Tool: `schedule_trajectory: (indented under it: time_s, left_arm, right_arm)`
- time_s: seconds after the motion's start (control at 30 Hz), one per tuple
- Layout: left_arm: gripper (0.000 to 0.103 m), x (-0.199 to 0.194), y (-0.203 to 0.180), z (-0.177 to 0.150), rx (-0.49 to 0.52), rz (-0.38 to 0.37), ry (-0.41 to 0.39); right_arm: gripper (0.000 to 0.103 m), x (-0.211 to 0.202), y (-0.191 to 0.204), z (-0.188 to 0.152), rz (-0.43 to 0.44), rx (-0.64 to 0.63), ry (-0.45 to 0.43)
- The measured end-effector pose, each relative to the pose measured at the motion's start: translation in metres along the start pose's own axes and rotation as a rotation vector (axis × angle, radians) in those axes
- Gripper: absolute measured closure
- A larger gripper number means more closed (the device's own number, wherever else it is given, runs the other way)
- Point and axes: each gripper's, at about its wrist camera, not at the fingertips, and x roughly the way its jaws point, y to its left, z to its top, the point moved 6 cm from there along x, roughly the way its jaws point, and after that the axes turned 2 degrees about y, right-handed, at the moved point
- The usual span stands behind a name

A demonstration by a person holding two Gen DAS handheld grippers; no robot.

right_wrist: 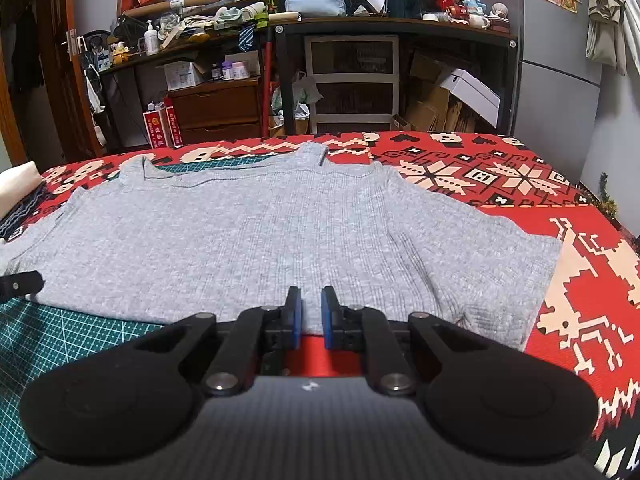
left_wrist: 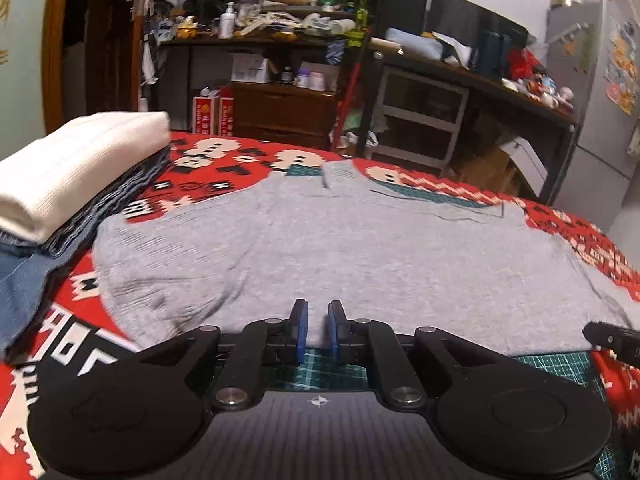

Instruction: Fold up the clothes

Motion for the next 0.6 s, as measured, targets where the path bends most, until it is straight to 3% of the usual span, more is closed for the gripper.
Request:
schedule_trajectory:
  time_s: [0.6]
  left_arm:
    - [0.094, -0.015, 0.051, 0.002, -0.031, 0.122, -0.023]
  right_arm:
    - [0.091, 0.0, 0.0, 0.0, 0.0, 0.002, 0.0]
